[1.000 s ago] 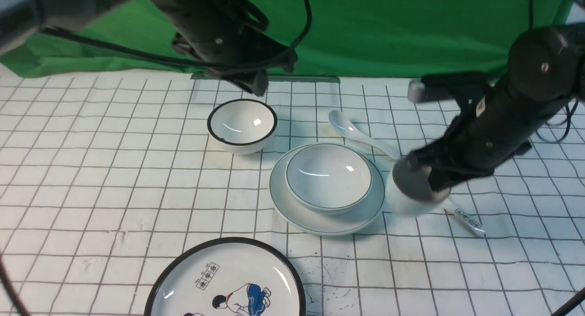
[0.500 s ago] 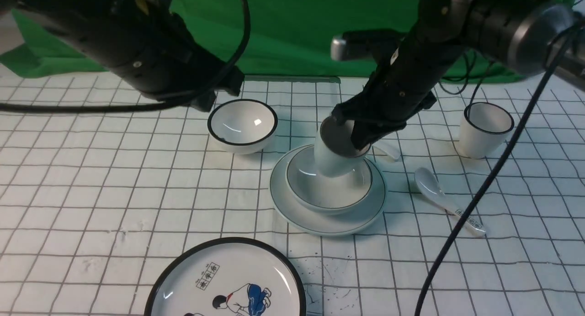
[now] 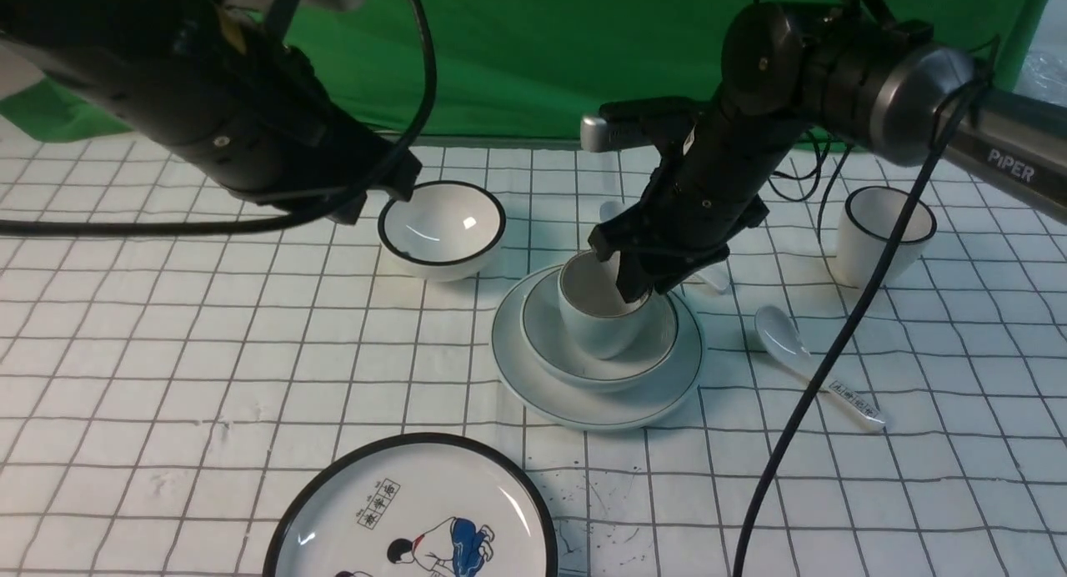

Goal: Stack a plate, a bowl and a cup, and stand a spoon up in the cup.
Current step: Use the right arm to put the blue teacup into the blue rice bowl in the middle, then use the right arm to grab a blue soup spoon

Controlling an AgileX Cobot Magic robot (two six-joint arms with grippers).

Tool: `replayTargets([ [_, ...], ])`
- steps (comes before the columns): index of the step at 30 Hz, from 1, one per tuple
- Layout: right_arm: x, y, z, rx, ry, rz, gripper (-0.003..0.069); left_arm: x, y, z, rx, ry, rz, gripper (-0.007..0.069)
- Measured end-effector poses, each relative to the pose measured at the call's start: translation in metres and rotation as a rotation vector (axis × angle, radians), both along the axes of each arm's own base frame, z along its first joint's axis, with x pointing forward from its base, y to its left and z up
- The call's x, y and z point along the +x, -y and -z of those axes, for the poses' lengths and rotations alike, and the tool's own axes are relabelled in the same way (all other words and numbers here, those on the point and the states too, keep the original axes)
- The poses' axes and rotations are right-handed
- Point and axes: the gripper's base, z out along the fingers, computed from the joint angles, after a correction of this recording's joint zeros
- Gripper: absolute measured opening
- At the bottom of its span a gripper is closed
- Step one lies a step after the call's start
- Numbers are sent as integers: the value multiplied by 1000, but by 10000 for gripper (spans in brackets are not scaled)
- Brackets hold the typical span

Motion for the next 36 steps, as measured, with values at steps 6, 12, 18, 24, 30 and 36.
replayTargets([
  [6,7,16,-68,15,239,-41,399,0,-1,1,10,2,-1,2],
  [12,27,52,-85,16,380,1,400,-2,-1,2,8,-22,-2,2],
  [18,59,64,3,-14,202,-5,402,-5,-2,4,25,-65,-5,2],
  [24,63,61,42,-19,105,-10,402,-6,-3,5,31,-79,-6,2],
  [30,62,60,47,-23,77,-14,402,-6,-3,5,32,-83,-7,2],
  [36,65,61,62,-46,69,-19,403,-6,-3,5,33,-85,-7,2],
])
